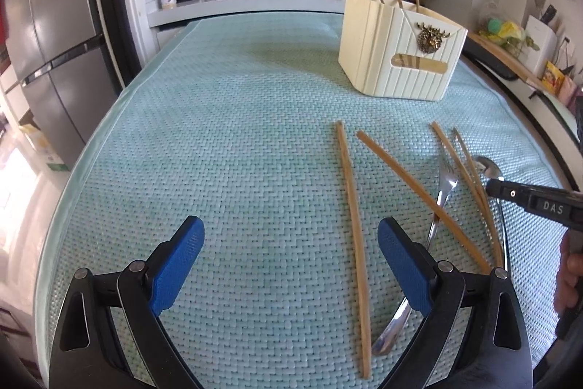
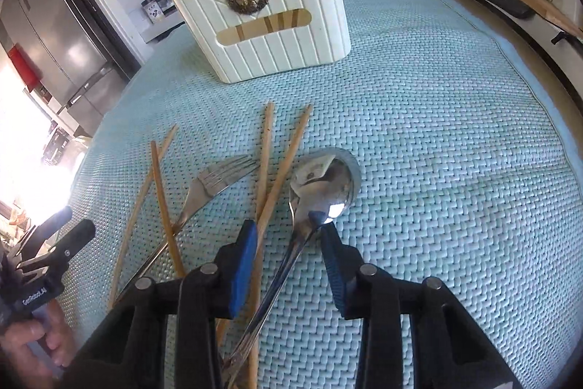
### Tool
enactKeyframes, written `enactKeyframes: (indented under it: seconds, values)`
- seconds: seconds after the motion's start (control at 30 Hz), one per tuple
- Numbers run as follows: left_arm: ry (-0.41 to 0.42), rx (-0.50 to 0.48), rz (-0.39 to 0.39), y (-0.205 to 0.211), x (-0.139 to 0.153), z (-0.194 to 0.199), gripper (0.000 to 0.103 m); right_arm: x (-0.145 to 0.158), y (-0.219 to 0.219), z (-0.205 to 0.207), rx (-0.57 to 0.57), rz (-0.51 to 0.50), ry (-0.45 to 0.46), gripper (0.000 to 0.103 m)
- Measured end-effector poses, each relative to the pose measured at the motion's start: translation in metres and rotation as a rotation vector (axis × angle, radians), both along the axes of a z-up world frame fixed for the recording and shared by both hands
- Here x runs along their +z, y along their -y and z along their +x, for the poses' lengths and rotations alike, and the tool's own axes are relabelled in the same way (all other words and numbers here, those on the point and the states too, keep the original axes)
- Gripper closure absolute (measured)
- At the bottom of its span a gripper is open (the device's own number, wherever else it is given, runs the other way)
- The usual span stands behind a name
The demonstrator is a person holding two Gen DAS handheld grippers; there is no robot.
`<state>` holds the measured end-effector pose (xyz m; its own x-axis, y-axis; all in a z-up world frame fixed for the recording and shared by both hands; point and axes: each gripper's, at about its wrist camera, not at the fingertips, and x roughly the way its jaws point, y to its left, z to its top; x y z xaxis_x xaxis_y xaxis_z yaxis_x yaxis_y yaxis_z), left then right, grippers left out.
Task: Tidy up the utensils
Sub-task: 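Move the left gripper onto the steel fork while the right gripper moves onto the steel spoon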
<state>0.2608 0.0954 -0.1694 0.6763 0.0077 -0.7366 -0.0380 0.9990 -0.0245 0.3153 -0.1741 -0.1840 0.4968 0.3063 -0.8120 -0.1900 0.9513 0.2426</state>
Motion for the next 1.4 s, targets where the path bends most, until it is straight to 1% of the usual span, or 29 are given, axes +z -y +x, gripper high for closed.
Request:
enactKeyframes:
  seconds: [0.03,0.07,0.2,0.3,0.37,0.43,0.5,0.53,0.57,0.63,0.73,0.77,0.8,0.87,0.9,0.97,1.03,1.13,1.17,1.27,1.4]
  values:
    - [-0.001,-0.003,0.005,-0.001,0.0,-0.001,0.007,0.0,0.001,0.001,0.004,-0.014,-0.002,0.087]
    - [-0.004,-0.004,0.009,-0.001,-0.001,0.0,0.007,0.0,0.003,0.003,-0.003,-0.02,-0.005,0.089]
    - [-0.023,-0.015,-0.003,-0.002,-0.004,0.009,0.006,0.001,0.024,-0.004,-0.024,-0.078,-0.006,0.089]
    - [-0.045,-0.05,-0.006,0.004,-0.007,0.022,0.007,0.002,0.039,-0.012,-0.031,-0.131,0.0,0.089]
    - [-0.066,-0.084,0.017,0.012,-0.012,0.033,0.007,0.001,0.05,-0.016,-0.032,-0.154,0.003,0.089]
    - [-0.081,-0.094,0.058,0.018,-0.018,0.043,0.008,0.001,0.057,-0.019,-0.035,-0.18,0.004,0.089]
    - [-0.1,-0.098,0.081,0.021,-0.024,0.054,0.009,0.0,0.064,-0.022,-0.027,-0.184,0.003,0.089]
    - [-0.11,-0.097,0.089,0.022,-0.027,0.058,0.01,0.0,0.068,-0.024,-0.023,-0.18,0.003,0.085]
    - [-0.118,-0.098,0.094,0.022,-0.028,0.061,0.01,0.0,0.071,-0.026,-0.022,-0.177,0.002,0.073]
    - [-0.126,-0.093,0.091,0.022,-0.029,0.065,0.011,0.0,0.078,-0.03,-0.022,-0.162,0.006,0.055]
    - [-0.115,-0.097,0.049,0.021,-0.024,0.068,0.011,0.002,0.083,-0.031,-0.022,-0.139,0.003,0.054]
    - [-0.116,-0.1,0.047,0.022,-0.022,0.068,0.011,0.003,0.085,-0.031,-0.026,-0.135,0.002,0.054]
    - [-0.112,-0.095,0.061,0.023,-0.019,0.067,0.011,0.003,0.091,-0.032,-0.028,-0.131,0.003,0.054]
    - [-0.083,-0.056,0.095,0.023,-0.01,0.062,0.012,0.002,0.098,-0.03,-0.033,-0.125,0.002,0.054]
    - [-0.064,-0.047,0.088,0.021,-0.003,0.058,0.012,0.003,0.101,-0.031,-0.037,-0.12,0.003,0.054]
    - [-0.032,-0.08,0.033,0.023,0.011,0.048,0.012,0.009,0.107,-0.039,-0.04,-0.11,0.015,0.054]
    - [-0.02,-0.141,-0.006,0.032,0.02,0.042,0.012,0.015,0.111,-0.043,-0.036,-0.107,0.024,0.054]
    - [-0.048,-0.257,-0.025,0.058,0.021,0.045,0.012,0.019,0.11,-0.045,-0.02,-0.114,0.022,0.054]
    - [-0.064,-0.293,-0.011,0.068,0.017,0.048,0.014,0.019,0.11,-0.044,-0.018,-0.119,0.022,0.054]
    - [-0.104,-0.369,0.088,0.097,0.003,0.059,0.021,0.018,0.109,-0.031,-0.014,-0.108,0.02,0.054]
    - [-0.159,-0.43,0.155,0.119,-0.013,0.071,0.025,0.008,0.097,-0.012,0.021,-0.08,-0.023,0.054]
